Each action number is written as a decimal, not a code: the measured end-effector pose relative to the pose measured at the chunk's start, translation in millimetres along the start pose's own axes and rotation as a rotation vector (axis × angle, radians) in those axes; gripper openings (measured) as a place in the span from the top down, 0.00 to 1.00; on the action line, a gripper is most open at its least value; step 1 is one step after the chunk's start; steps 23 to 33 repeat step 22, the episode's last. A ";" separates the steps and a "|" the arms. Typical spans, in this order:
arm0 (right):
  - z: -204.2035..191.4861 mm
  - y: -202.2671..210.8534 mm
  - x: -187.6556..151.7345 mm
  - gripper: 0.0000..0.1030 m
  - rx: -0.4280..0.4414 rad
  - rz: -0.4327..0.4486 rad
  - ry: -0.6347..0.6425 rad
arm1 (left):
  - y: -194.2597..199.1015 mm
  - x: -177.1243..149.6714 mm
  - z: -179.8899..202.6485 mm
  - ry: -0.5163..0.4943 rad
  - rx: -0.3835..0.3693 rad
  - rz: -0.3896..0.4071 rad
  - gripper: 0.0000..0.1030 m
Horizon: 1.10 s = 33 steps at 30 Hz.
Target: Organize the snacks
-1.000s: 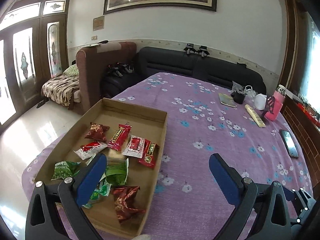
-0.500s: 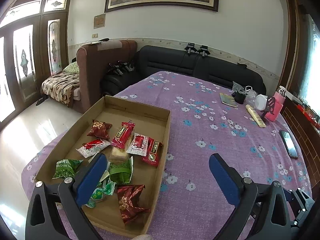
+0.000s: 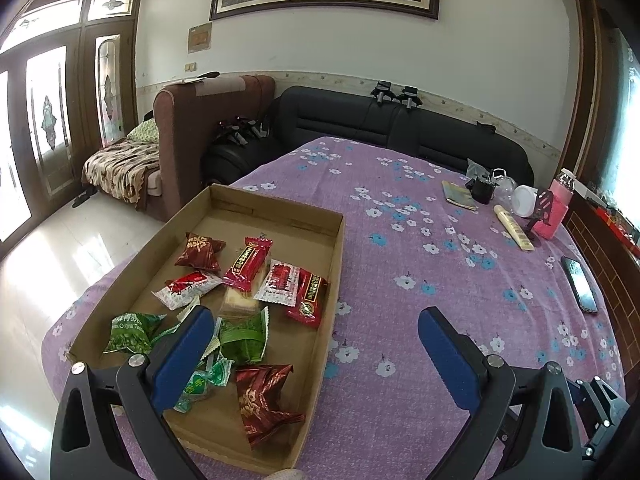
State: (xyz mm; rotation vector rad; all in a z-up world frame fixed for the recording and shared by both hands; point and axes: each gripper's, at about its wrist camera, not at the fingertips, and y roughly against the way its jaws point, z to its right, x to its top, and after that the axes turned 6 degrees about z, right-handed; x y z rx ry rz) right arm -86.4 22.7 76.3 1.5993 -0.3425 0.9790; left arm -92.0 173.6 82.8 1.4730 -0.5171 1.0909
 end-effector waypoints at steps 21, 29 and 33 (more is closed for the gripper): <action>-63.7 -7.9 5.0 0.28 0.095 -0.014 0.071 | 8.6 2.7 -63.8 0.138 0.054 0.015 0.00; -66.7 -7.2 5.5 0.28 0.100 -0.013 0.074 | 7.4 1.4 -67.7 0.154 0.055 0.003 0.00; -66.7 -7.2 5.5 0.28 0.100 -0.013 0.074 | 7.4 1.4 -67.7 0.154 0.055 0.003 0.00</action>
